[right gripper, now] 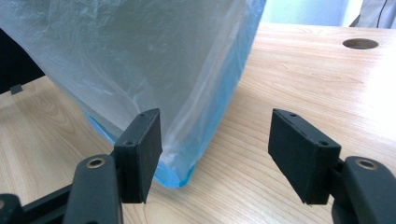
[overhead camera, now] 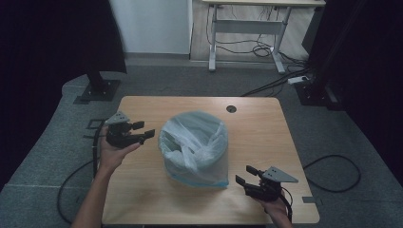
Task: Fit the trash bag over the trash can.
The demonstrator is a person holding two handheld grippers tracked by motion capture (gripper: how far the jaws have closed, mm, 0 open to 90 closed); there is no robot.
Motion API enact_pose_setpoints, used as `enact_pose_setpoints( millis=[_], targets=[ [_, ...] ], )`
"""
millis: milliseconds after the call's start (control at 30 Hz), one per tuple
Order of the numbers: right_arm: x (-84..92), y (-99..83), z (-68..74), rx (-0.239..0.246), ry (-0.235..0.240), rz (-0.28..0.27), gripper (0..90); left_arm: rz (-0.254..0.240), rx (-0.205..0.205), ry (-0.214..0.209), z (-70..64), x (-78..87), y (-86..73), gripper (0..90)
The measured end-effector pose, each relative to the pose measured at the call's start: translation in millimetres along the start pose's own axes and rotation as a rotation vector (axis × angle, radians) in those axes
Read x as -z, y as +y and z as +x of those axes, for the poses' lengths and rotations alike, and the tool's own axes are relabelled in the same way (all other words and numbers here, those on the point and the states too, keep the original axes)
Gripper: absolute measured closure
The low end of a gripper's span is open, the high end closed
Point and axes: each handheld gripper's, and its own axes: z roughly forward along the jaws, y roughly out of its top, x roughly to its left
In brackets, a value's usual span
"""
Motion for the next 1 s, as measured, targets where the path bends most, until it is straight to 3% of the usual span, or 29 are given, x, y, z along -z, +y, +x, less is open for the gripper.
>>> enact_pose_setpoints(
  millis=[200,300,600,700,933,1000],
  targets=[
    [8.8,-1.6,-5.6,-0.010,-0.006,-0.012,35.3,0.009,-0.090,-0.051,-17.1,5.0,20.0,33.2],
    [11.0,-2.1,-6.5,-0.006,-0.008,-0.013,35.7,0.029,-0.114,-0.058,-23.6,2.7,28.0,31.7],
    [15.6,-3.7,-9.5,-0.006,0.003,-0.008,36.4,0.075,-0.116,-0.062,-35.7,-6.3,41.1,28.5],
    [16.1,-4.4,-10.2,-0.007,0.000,-0.007,36.4,0.082,-0.101,-0.052,-39.3,-8.8,43.9,28.0],
    [14.2,-5.9,-10.2,-0.011,-0.005,0.004,36.4,0.098,-0.111,-0.019,-53.8,-15.1,52.8,28.0],
    [13.1,-6.6,-9.9,-0.010,-0.005,0.011,36.4,0.103,-0.117,-0.029,-58.6,-18.6,56.8,28.0]
  ],
)
